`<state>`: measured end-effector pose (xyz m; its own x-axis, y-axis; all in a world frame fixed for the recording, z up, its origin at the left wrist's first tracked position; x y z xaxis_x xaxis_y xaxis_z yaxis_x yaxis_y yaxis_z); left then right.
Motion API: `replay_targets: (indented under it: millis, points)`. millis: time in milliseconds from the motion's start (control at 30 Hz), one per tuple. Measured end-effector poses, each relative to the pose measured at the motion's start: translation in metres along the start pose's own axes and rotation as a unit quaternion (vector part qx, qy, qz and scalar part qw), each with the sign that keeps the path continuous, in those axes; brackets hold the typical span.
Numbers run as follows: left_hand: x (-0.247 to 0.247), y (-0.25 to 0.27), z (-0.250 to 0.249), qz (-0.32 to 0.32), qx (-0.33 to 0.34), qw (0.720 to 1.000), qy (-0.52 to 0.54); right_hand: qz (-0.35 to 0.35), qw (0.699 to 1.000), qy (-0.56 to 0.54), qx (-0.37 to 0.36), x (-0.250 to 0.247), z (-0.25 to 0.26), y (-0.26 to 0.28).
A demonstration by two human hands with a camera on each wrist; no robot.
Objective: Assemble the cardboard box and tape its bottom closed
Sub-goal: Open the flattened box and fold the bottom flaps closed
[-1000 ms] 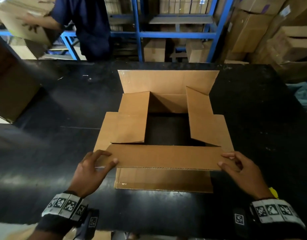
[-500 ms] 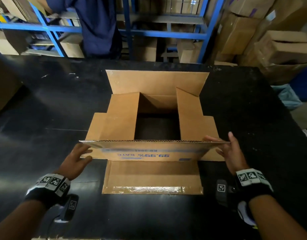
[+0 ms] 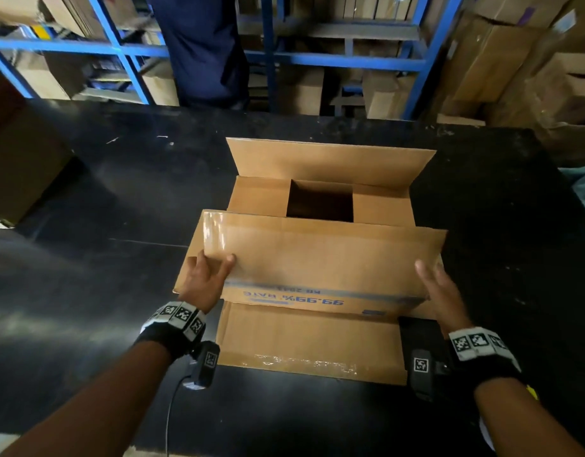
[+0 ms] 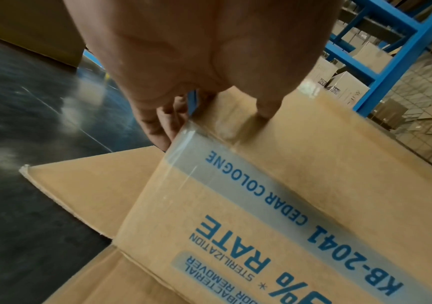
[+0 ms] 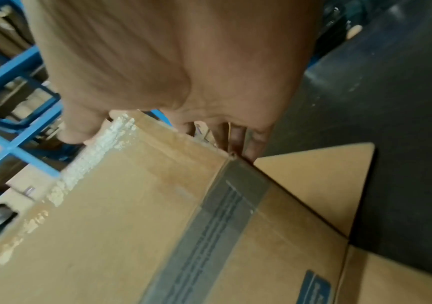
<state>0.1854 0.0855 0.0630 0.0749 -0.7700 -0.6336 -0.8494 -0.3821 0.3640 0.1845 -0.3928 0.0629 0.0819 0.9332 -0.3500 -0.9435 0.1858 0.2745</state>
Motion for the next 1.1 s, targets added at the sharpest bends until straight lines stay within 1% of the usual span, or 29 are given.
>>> replay_targets:
  millis: [100,167,200,267,367,433,500,567,667,733,833,967,1100]
  points:
    - [0.007,-0.009,-0.002,-0.003,-0.038,0.998,-0.054,-0.029,0.995,0.096,0.022,0.001,-0.008,-0.017]
    - [0.011,-0.015,-0.003,-0.01,-0.052,0.994,-0.1,-0.043,0.986,0.155,0.03,0.006,-0.002,-0.02]
    - [0.013,-0.018,-0.002,-0.01,-0.057,0.991,-0.121,-0.045,0.983,0.179,0.028,0.01,0.0,-0.023]
    - [0.019,-0.024,0.001,-0.002,-0.066,0.989,-0.13,-0.048,0.978,0.199,0.049,0.016,-0.005,-0.026]
    - [0.026,-0.029,0.007,0.012,-0.078,0.994,-0.081,-0.058,0.98,0.172,0.083,0.019,-0.017,-0.029]
    - [0.026,-0.025,0.007,0.012,-0.067,0.996,-0.054,-0.056,0.981,0.17,0.08,0.018,-0.015,-0.027]
    - [0.024,-0.017,0.006,0.006,-0.036,0.997,-0.066,-0.051,0.982,0.166,0.076,0.018,-0.015,-0.023]
    - [0.022,-0.007,0.009,0.016,-0.009,0.995,-0.097,-0.046,0.98,0.179,0.072,0.019,-0.017,-0.014]
    - [0.021,0.006,0.018,0.03,0.013,0.991,-0.131,-0.041,0.976,0.212,0.036,0.021,-0.015,0.0]
    - [0.018,0.013,0.024,0.02,0.003,0.989,-0.144,-0.032,0.97,0.239,0.016,0.023,-0.017,0.009]
    - [0.016,0.021,0.027,0.013,0.0,0.99,-0.138,-0.038,0.966,0.254,0.006,0.023,-0.022,0.016]
    - [0.014,0.018,0.027,0.009,-0.019,0.991,-0.131,-0.043,0.974,0.221,0.026,0.022,-0.02,0.016]
    - [0.017,0.022,0.022,0.021,-0.024,0.99,-0.138,-0.056,0.978,0.197,0.037,0.017,-0.022,0.021]
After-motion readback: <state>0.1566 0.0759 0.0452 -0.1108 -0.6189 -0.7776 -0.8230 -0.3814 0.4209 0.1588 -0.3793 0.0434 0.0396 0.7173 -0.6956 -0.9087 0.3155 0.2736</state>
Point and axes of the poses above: each hand's wrist, its own y-axis away from the middle knuckle, its own x-axis out of the palm, z = x × y, the point moved 8 cm from there along -y, towards the middle knuckle, and after that the axes turned 6 degrees about -x, right-handed, at the moved point
